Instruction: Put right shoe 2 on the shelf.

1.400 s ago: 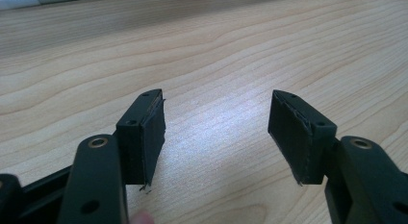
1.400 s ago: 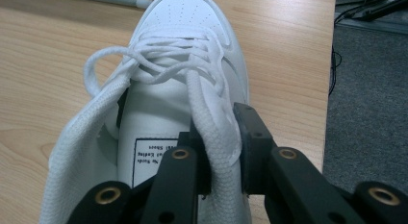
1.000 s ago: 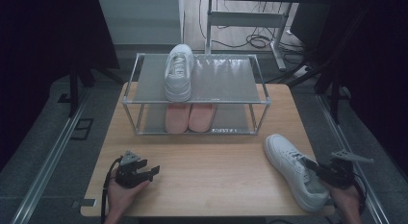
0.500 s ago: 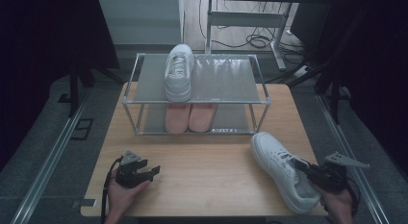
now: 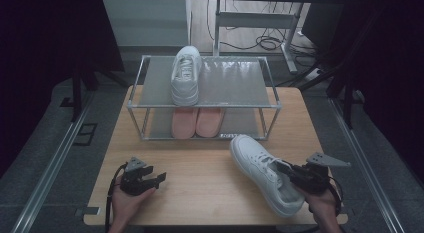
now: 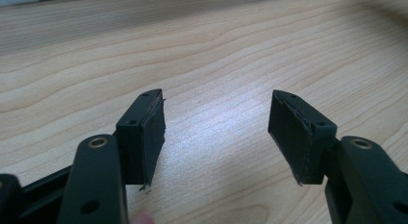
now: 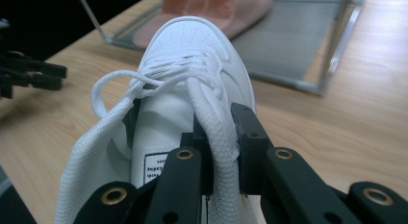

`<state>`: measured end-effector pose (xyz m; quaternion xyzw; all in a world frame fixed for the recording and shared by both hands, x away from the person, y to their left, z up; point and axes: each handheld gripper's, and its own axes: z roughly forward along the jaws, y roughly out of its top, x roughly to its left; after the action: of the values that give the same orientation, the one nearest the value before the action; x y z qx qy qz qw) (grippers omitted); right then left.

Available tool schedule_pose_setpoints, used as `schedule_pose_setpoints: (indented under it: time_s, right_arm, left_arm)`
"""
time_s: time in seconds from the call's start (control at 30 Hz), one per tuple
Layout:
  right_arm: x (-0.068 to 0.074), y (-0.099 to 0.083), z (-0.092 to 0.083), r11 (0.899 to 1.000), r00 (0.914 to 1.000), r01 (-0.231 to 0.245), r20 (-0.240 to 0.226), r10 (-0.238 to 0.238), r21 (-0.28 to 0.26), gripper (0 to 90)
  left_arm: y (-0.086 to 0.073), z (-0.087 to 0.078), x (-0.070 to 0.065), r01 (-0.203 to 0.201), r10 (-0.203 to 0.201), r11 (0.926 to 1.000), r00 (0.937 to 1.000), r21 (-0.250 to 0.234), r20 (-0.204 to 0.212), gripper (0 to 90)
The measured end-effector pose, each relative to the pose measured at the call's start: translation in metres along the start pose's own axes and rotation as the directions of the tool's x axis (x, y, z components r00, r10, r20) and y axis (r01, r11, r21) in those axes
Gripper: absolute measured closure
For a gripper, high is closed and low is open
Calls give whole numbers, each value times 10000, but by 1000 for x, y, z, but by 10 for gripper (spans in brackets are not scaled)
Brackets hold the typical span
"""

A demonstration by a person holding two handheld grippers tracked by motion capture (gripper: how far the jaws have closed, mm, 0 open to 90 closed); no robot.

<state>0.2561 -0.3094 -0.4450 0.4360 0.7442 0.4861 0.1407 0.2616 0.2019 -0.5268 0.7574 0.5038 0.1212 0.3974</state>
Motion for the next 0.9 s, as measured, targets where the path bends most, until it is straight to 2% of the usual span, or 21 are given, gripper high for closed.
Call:
schedule_pose_setpoints:
  time_s: [0.27,0.47,0.67,0.9]
  right_arm:
    - [20,15,22,9992,9975,62,-702,-89,-390,819]
    - [32,26,31,9980,9947,241,-981,-299,-591,820]
    - [42,37,35,9960,9916,324,-1219,-425,-837,820]
    - [54,59,32,9910,9878,566,-1374,-733,-1216,820]
  left_arm:
    - [0,0,1,7,-7,10000,10000,-15,-6,384]
    - [-1,0,1,25,-25,10000,10000,-20,-4,384]
    - [-1,0,2,-22,22,10000,10000,-8,-7,385]
    - [-1,0,2,24,-24,10000,10000,-24,8,385]
